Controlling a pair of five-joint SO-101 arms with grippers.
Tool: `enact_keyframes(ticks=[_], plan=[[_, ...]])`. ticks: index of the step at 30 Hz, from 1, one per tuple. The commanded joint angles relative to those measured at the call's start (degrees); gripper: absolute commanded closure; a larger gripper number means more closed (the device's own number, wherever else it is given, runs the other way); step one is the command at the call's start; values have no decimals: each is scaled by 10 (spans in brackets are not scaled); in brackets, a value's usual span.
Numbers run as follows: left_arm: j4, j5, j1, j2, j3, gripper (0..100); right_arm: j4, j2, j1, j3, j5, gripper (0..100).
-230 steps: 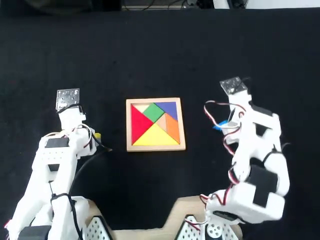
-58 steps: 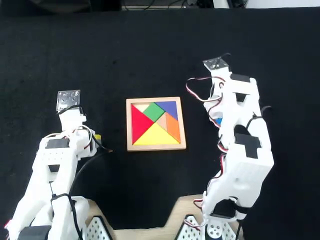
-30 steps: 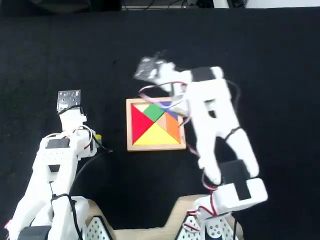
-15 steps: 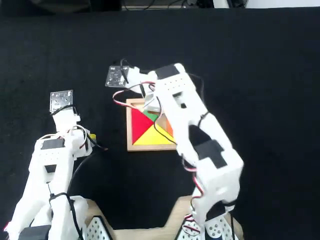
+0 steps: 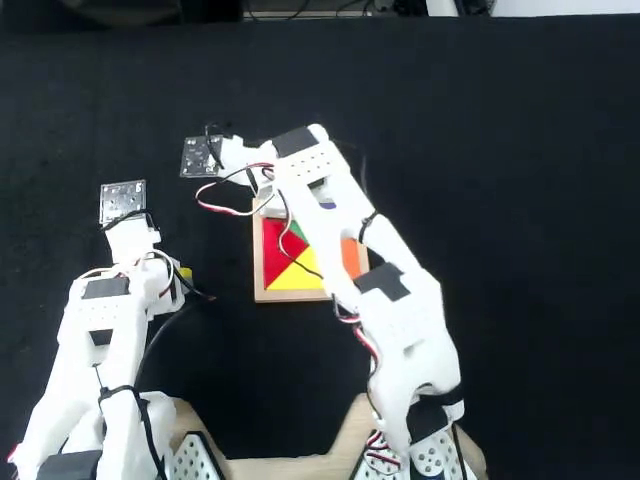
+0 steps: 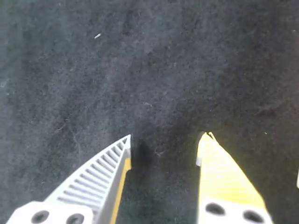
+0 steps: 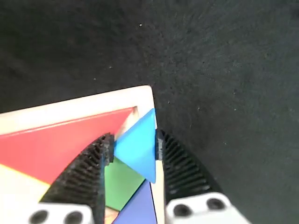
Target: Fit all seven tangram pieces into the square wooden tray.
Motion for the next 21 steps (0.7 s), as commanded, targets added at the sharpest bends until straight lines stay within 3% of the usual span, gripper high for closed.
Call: enact_keyframes(ticks=[1, 16, 21], plan=[[-10, 5, -6, -5, -7, 770, 11, 5, -7, -42, 5, 987], [-10, 5, -5, -5, -7, 770, 42, 23, 6, -37, 3, 982], [-10, 5, -5, -5, -7, 770, 71, 22, 5, -40, 3, 874]])
